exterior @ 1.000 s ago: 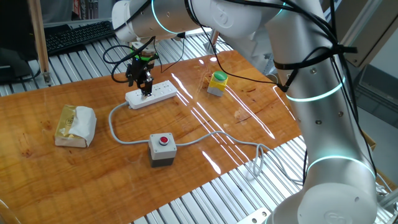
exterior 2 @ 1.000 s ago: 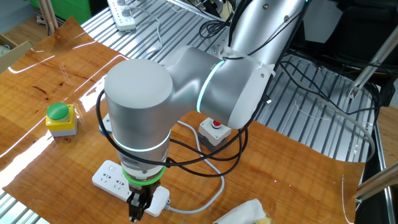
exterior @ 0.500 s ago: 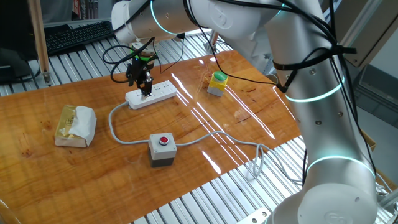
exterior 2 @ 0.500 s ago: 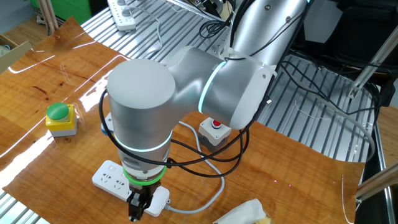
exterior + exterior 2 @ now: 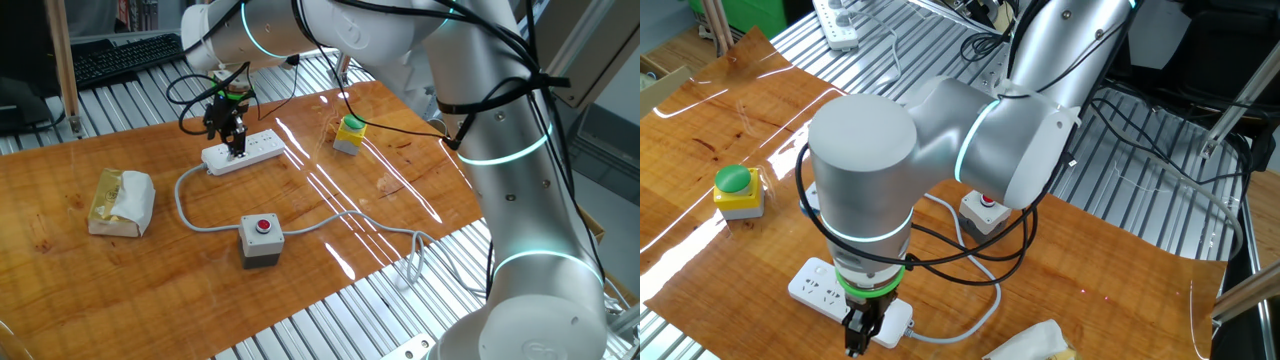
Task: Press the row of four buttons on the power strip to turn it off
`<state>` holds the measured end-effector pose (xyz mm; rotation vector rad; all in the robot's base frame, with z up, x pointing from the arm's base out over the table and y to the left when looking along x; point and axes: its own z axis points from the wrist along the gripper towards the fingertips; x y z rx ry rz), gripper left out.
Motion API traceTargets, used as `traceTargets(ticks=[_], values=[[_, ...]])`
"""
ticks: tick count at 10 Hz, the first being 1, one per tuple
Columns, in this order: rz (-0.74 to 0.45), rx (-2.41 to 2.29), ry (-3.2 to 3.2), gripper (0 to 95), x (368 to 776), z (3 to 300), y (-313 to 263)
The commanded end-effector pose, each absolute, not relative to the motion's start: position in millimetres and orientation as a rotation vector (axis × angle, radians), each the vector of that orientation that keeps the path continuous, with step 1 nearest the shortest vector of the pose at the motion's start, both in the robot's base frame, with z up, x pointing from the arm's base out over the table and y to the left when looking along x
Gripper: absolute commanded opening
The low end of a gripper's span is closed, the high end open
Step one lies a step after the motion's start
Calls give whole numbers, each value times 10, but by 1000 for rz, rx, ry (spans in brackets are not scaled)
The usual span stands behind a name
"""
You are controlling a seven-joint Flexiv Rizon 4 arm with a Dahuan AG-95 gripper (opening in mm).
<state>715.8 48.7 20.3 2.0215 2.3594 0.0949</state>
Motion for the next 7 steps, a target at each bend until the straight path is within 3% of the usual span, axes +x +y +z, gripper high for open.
traceTargets(ticks=[1, 3, 4, 7], values=[[82, 2028, 2366, 760, 7157, 215, 472], [66, 2033, 2377, 760, 7146, 273, 439], [63, 2034, 2377, 950, 7133, 294, 425], [46, 2012, 2383, 950, 7134, 276, 355]])
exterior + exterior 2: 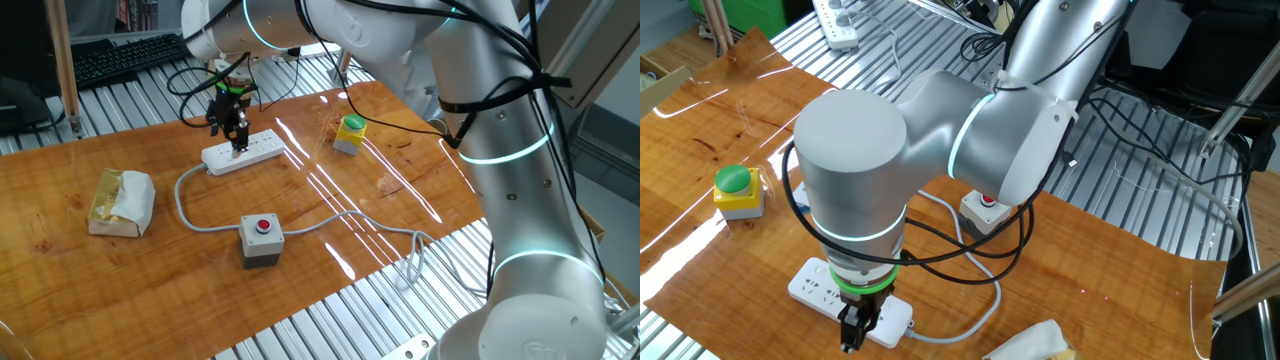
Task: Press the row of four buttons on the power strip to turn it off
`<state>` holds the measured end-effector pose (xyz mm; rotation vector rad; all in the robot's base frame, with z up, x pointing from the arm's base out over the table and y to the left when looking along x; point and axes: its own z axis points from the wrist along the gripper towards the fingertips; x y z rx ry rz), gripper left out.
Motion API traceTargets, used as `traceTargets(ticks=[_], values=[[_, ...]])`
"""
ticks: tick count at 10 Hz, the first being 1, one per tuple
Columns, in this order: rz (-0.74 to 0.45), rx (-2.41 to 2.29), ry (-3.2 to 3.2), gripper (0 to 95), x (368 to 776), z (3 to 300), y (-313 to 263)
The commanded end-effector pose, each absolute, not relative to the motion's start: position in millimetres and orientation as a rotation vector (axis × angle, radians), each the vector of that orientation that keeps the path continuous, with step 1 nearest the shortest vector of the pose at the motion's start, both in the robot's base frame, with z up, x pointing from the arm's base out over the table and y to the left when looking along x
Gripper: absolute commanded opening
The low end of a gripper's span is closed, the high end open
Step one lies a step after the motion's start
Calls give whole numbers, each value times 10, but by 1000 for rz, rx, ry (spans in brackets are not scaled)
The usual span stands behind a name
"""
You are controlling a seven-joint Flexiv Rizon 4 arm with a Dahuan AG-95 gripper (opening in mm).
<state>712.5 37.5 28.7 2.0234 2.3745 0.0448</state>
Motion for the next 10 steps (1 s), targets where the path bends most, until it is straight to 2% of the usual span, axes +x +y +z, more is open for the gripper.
traceTargets(ticks=[1, 8, 9, 10], values=[[52, 2006, 2387, 950, 7143, 269, 324], [65, 1996, 2387, 950, 7227, 277, 194], [65, 1993, 2390, 760, 7239, 278, 178], [65, 1989, 2392, 760, 7245, 272, 158]])
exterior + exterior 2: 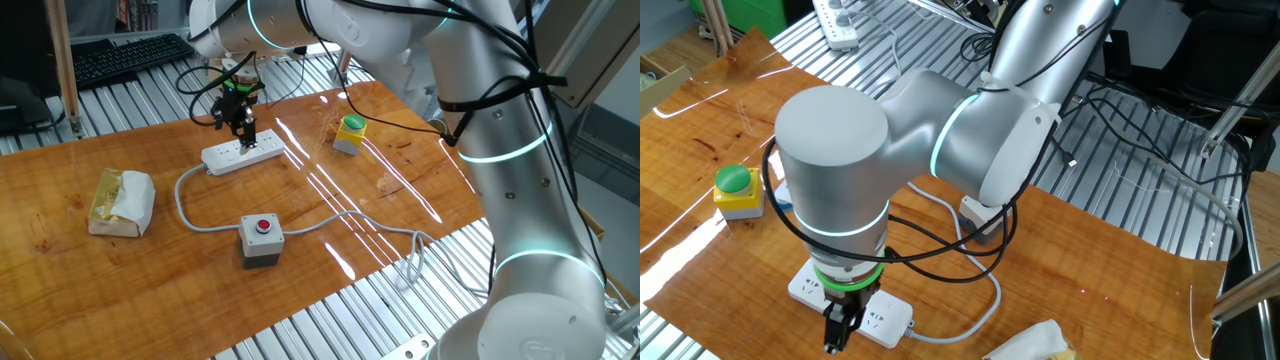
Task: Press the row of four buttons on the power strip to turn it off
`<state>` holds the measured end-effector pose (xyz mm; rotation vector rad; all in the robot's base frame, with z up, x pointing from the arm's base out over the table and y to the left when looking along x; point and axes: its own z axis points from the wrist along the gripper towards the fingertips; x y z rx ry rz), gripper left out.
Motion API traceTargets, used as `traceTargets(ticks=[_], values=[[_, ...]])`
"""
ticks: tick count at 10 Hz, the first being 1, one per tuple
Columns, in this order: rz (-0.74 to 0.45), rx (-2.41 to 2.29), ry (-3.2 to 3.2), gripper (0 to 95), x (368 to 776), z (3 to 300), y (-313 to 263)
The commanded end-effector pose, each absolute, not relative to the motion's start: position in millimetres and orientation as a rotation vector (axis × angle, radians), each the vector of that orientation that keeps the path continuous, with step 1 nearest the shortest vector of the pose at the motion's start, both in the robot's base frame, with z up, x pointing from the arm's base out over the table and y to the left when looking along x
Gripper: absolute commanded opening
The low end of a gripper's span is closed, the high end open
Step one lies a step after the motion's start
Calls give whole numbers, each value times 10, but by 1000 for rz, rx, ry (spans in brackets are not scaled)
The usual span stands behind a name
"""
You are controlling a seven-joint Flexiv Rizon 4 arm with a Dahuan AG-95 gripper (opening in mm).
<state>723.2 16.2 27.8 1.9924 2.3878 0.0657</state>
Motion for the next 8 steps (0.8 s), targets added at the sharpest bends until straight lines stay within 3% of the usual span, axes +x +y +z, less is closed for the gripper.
traceTargets(ticks=[1, 8], values=[[68, 1978, 2398, 760, 7253, 253, 116], [54, 1998, 2386, 760, 7268, 243, 83]])
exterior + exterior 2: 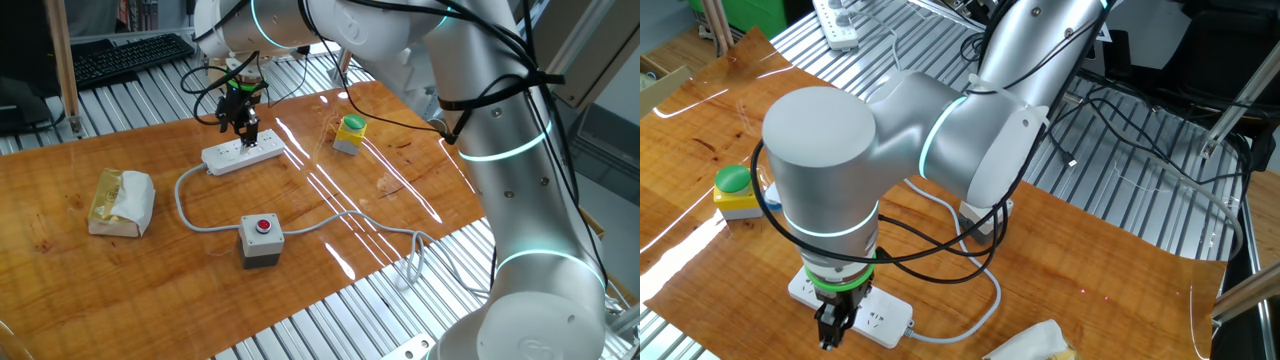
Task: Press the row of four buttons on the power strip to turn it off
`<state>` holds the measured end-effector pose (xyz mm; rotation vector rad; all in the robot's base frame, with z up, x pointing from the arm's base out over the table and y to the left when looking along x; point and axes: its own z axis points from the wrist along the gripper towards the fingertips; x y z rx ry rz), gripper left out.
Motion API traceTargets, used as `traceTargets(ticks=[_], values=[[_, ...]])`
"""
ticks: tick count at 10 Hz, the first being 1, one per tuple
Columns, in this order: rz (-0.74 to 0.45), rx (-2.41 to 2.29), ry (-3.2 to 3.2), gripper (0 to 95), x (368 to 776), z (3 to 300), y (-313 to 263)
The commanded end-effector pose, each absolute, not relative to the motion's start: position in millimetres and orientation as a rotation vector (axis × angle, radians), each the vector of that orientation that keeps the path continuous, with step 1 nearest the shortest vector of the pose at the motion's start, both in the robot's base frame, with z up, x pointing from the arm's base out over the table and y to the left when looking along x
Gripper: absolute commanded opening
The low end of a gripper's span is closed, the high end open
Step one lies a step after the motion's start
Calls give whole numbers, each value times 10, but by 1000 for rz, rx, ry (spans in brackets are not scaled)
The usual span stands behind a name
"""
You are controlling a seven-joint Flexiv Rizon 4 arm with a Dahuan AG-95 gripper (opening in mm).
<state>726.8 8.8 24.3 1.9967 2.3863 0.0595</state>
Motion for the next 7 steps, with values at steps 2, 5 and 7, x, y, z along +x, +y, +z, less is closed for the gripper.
traceTargets(ticks=[2, 5, 7], values=[[51, 2004, 2384, 760, 7267, 244, 83], [45, 2011, 2385, 760, 7263, 251, 80], [47, 2015, 2384, 760, 7261, 251, 80]])
